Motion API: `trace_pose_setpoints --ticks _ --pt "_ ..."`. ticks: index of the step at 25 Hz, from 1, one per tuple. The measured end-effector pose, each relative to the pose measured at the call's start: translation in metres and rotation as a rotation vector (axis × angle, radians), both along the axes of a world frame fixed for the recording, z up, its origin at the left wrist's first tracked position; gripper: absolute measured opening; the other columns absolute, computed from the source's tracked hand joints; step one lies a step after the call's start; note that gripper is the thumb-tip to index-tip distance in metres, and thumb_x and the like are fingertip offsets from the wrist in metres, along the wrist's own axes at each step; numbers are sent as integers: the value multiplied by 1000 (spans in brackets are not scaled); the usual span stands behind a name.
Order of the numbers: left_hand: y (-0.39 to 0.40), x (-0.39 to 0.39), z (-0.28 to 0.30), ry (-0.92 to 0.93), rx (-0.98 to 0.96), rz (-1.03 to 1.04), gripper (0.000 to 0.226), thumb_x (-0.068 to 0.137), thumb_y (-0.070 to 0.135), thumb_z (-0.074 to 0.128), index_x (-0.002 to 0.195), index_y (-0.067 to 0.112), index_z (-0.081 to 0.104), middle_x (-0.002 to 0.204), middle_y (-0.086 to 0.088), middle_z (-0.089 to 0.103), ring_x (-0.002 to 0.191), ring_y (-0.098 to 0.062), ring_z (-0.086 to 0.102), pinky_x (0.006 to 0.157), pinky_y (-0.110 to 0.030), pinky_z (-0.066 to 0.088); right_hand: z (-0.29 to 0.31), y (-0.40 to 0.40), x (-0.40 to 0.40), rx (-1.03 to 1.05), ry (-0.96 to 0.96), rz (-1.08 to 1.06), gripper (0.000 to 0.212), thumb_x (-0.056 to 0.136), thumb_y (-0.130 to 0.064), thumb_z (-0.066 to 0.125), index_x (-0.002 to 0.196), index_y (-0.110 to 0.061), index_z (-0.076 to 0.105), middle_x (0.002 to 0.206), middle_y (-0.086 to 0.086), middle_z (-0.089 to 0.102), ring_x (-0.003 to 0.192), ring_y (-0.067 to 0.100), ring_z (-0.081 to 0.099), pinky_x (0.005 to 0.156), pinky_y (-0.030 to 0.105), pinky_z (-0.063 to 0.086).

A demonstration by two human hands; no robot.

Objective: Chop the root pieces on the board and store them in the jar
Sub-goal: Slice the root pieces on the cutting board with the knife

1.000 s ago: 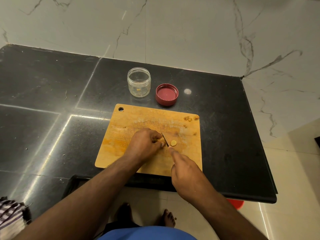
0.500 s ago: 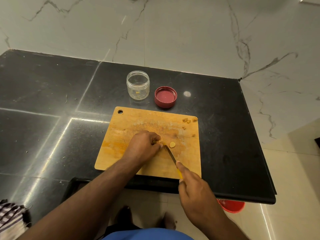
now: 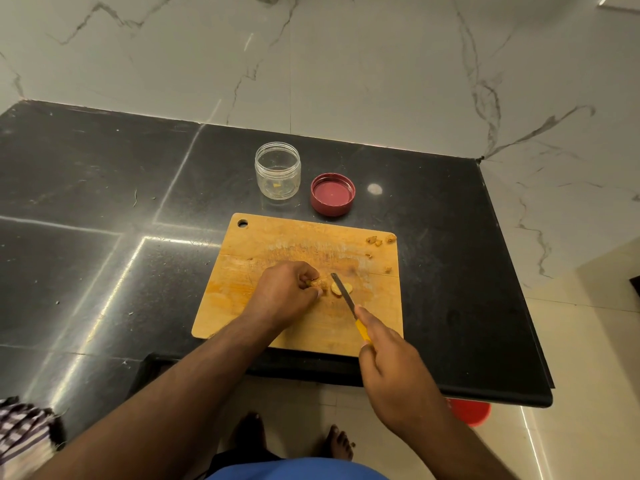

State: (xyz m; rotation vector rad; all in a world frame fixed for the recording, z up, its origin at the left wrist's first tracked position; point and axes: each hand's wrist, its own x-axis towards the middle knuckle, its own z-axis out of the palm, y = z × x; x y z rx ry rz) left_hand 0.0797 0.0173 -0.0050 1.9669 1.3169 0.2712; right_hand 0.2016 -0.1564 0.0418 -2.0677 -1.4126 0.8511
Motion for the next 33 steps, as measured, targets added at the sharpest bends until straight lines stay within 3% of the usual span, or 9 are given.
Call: trace_pose_setpoints --ticks 2,6,12,18,25,28,31,33 --pt "0 0 0 -4 8 5 33 88 25 76 120 21 71 98 10 66 86 -2 58 64 -11 39 -2 7 -8 -19 -68 34 54 104 -25 35 155 -34 16 139 -11 45 113 0 46 93 18 42" --pt "-1 1 0 -15 5 12 32 87 24 77 119 19 72 101 6 70 86 -4 60 65 -13 41 -8 17 -17 -20 -167 73 55 104 -24 33 155 -33 13 118 -8 49 91 9 53 78 26 49" --pt "-1 0 0 -19 16 11 32 87 23 77 119 18 73 104 4 72 88 -6 61 69 -15 44 -13 21 -20 -73 -230 112 59 102 -18 31 155 -31 9 116 -4 47 86 11 52 68 24 43" --pt "0 2 0 -6 19 7 30 89 22 75 118 18 74 106 2 73 86 -6 61 64 -14 41 -9 26 -18 -97 -230 144 60 101 -15 30 156 -29 10 117 1 48 90 16 52 70 26 42" --pt "-1 3 2 10 46 -2 26 88 22 75 113 18 76 104 2 74 89 -9 63 73 -22 48 -10 43 -14 -151 -184 154 62 98 -11 35 154 -27 15 133 5 47 112 21 52 93 34 48" --pt "-3 2 3 14 70 8 28 87 25 75 114 17 76 106 1 74 93 -12 65 80 -27 54 -14 33 -15 -138 -177 123 62 99 -12 32 155 -29 12 125 3 49 102 17 53 83 31 48" --pt "-3 1 3 19 72 4 30 88 26 75 117 18 74 108 1 74 94 -10 65 79 -23 51 -16 12 -18 -124 -168 105 61 102 -17 33 155 -33 7 117 -3 50 91 11 53 74 27 48" --pt "-3 1 4 23 55 6 31 88 26 75 119 18 73 108 1 74 93 -9 64 76 -21 48 -17 1 -17 -123 -167 93 60 103 -20 35 155 -34 8 116 -6 49 90 9 53 76 27 50"
